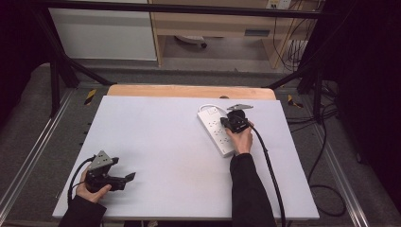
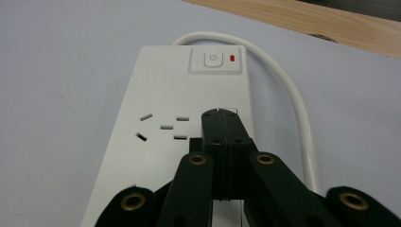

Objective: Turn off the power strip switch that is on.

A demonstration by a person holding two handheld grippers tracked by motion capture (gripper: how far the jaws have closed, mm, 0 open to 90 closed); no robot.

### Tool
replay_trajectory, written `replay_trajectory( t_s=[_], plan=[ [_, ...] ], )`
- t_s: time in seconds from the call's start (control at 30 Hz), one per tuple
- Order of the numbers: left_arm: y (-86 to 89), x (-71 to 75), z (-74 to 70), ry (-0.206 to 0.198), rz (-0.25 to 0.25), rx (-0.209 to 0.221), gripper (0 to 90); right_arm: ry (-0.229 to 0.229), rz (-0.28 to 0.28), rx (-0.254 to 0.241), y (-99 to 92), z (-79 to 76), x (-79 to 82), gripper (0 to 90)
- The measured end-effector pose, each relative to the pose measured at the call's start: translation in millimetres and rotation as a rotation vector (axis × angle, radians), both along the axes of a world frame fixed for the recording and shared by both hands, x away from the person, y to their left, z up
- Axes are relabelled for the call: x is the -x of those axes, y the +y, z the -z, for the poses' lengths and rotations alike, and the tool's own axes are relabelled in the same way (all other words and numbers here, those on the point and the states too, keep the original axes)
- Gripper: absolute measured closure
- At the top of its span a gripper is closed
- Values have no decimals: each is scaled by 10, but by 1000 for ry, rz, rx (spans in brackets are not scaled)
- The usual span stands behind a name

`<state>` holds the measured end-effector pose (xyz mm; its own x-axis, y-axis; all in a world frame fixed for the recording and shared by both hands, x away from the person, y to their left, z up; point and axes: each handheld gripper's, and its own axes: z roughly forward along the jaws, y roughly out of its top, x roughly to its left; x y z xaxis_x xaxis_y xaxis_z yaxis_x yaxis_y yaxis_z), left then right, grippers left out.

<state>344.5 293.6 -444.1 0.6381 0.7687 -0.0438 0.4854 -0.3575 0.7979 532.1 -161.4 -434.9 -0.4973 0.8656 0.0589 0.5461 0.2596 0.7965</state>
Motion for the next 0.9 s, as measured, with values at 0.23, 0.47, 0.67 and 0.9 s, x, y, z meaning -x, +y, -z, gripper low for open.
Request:
replay_trajectory(
  t_s=[0.23,0.47,0.67,0.9],
  plan=[
    [4,-2,2,0,-1,1,76,-9,5,1,-2,4,-9,900],
    [1,0,1,0,0,0,76,-12,5,6,4,7,-7,900],
    [1,3,-1,-2,0,0,77,-19,5,24,18,8,2,900],
    [4,0,-1,-1,0,0,77,-20,0,44,15,24,4,900]
  ],
)
